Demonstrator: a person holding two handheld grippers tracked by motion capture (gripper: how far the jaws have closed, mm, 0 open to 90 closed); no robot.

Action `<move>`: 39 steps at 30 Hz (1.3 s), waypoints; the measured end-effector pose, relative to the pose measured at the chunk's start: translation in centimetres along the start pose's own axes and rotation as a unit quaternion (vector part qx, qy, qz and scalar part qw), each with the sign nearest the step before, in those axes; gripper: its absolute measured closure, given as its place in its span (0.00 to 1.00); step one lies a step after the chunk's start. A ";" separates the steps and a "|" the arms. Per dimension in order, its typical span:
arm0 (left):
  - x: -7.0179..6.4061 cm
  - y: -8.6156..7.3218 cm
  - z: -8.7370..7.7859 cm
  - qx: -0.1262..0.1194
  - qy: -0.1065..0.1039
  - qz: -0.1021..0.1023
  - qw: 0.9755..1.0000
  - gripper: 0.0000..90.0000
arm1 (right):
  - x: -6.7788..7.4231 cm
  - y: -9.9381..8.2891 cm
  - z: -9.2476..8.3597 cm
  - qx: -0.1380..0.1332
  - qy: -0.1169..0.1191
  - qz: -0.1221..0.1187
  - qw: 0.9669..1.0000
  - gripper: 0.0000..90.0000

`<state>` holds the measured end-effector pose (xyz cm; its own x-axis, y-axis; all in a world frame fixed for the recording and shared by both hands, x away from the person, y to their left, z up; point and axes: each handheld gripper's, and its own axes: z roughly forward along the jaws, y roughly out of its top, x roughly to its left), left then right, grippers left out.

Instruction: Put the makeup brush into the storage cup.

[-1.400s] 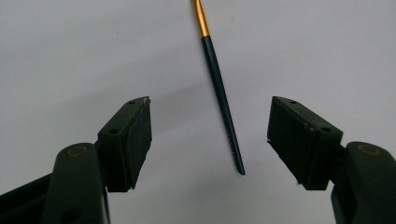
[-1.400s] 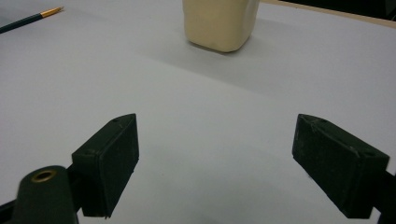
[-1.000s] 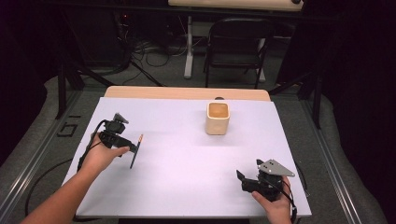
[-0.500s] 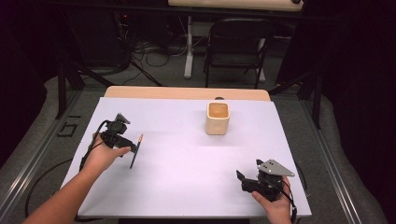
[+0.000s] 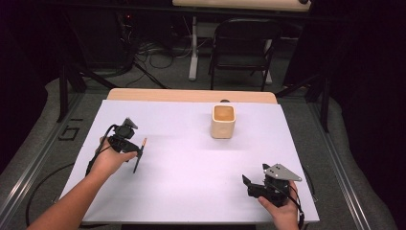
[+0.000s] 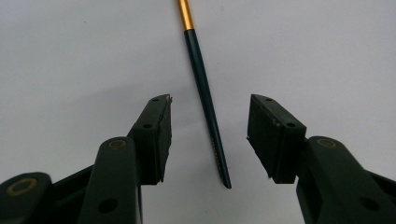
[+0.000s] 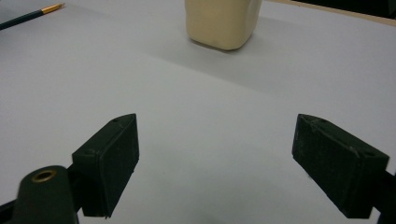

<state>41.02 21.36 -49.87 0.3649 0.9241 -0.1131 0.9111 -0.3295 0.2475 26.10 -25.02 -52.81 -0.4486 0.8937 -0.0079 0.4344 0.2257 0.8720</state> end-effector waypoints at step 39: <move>-0.4 0.5 1.4 0.031 0.001 0.001 1.000 0.72 | 0.0 0.0 0.0 0.003 0.003 -0.001 1.000 0.16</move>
<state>41.61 20.56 -50.99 0.3656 0.9242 -0.1101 0.9208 -0.3419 0.1877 26.11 -24.97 -52.83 -0.4538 0.8911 -0.0065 0.4382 0.2295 0.8691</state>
